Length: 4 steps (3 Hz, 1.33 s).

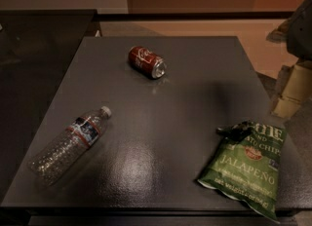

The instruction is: Place coke can upright

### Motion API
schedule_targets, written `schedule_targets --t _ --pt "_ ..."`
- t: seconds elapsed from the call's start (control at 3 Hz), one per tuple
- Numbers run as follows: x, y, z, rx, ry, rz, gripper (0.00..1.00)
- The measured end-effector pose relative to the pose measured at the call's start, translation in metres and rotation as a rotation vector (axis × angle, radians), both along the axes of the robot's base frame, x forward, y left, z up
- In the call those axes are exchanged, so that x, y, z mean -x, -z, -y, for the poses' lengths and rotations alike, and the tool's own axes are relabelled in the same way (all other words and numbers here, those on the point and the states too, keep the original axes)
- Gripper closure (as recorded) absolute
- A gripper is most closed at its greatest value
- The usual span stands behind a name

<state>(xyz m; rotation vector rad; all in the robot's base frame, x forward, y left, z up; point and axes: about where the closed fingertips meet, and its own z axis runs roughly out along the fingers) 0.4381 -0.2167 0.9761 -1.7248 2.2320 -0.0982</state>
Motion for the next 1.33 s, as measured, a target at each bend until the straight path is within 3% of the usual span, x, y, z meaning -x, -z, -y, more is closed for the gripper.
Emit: schedule_targets --t 0.33,0.67,1.33 --pt "0.000 0.000 0.000 0.000 0.000 0.000 0.00" --pt "-0.015 0.007 -0.021 0.005 -0.015 -0.012 0.00" --pt "-0.066 0.028 -0.078 0.030 -0.041 -0.024 0.00"
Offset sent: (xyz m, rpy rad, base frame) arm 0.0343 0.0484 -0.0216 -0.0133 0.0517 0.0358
